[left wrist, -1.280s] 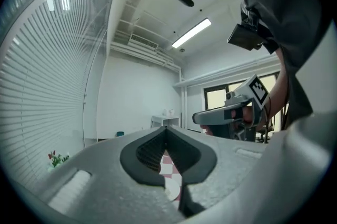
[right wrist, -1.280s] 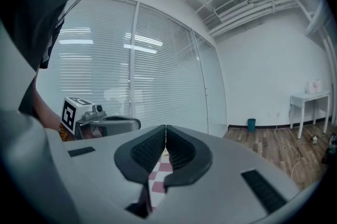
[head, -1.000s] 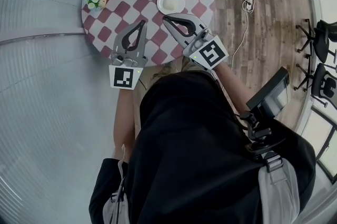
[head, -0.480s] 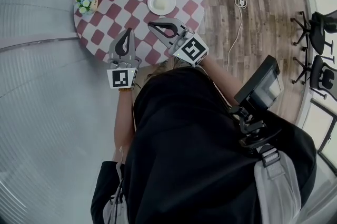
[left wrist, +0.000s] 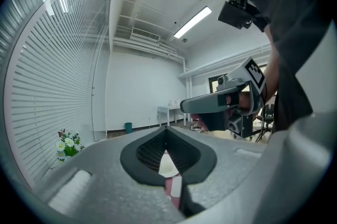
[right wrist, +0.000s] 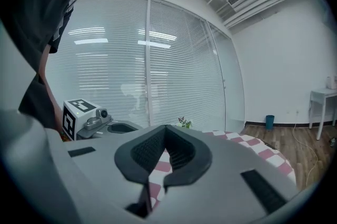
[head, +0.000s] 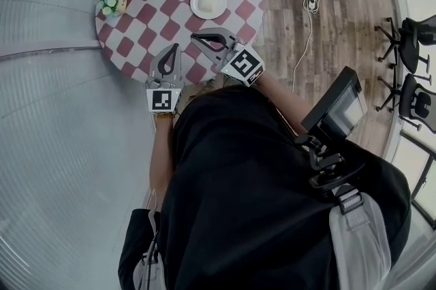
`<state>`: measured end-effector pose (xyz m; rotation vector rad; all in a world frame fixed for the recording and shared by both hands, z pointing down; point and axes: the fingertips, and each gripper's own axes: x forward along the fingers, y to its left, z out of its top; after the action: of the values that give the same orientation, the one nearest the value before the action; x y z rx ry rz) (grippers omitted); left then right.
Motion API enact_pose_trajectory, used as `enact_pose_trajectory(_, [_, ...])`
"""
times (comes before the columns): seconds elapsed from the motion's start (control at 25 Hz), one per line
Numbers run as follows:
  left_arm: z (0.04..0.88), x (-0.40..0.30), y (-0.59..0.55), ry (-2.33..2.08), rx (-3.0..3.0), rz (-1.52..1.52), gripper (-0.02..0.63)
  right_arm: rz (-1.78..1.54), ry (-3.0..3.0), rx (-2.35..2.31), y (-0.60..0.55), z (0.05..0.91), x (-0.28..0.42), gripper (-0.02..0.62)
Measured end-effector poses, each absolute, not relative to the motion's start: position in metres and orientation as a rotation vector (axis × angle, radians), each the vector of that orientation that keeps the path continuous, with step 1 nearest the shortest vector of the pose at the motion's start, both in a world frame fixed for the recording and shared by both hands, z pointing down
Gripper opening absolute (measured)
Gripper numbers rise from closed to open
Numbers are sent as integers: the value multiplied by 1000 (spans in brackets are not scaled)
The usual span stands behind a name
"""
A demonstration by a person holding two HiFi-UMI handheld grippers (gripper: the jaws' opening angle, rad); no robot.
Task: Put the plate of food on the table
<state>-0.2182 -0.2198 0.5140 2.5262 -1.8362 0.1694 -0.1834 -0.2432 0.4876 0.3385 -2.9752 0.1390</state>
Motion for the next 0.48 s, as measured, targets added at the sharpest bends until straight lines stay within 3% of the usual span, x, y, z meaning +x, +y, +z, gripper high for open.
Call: enact_pose_trajectory(0.48, [527,-212,-203,-1813,2525,190,5,171,-2916,263,-219,517,-178,8])
